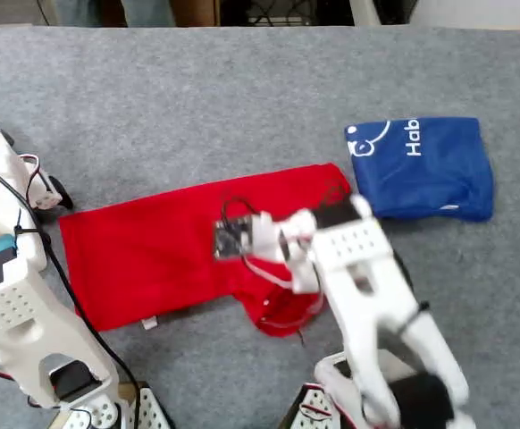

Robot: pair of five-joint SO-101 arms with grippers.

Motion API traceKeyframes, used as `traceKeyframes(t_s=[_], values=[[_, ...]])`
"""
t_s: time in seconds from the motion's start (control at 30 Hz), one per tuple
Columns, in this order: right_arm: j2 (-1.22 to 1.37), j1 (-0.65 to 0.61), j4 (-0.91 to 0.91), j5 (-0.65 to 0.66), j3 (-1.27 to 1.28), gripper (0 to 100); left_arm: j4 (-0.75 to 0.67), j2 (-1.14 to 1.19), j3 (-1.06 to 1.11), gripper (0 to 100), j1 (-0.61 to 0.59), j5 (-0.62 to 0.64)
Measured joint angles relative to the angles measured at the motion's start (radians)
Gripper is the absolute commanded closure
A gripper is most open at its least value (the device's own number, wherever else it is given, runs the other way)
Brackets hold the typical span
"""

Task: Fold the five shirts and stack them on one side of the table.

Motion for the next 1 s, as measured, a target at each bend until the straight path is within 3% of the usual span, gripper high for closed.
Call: traceKeyframes(t_s=[0.37,0.5,0.63,0.9,1.0], values=[[0.683,0.014,0.178,0.149,-0.681,96.9,0.000,0.000,0.000,78,0.000,0.000],[0.835,0.061,0.278,0.170,-0.861,80.5,0.000,0.000,0.000,78,0.000,0.000],[0.865,0.110,0.319,0.173,-0.945,67.1,0.000,0.000,0.000,78,0.000,0.000],[0.792,0.170,0.381,0.173,-0.996,66.8,0.000,0.000,-0.002,78,0.000,0.000],[0.701,0.192,0.390,0.173,-0.976,72.3,0.000,0.000,-0.002,78,0.000,0.000]])
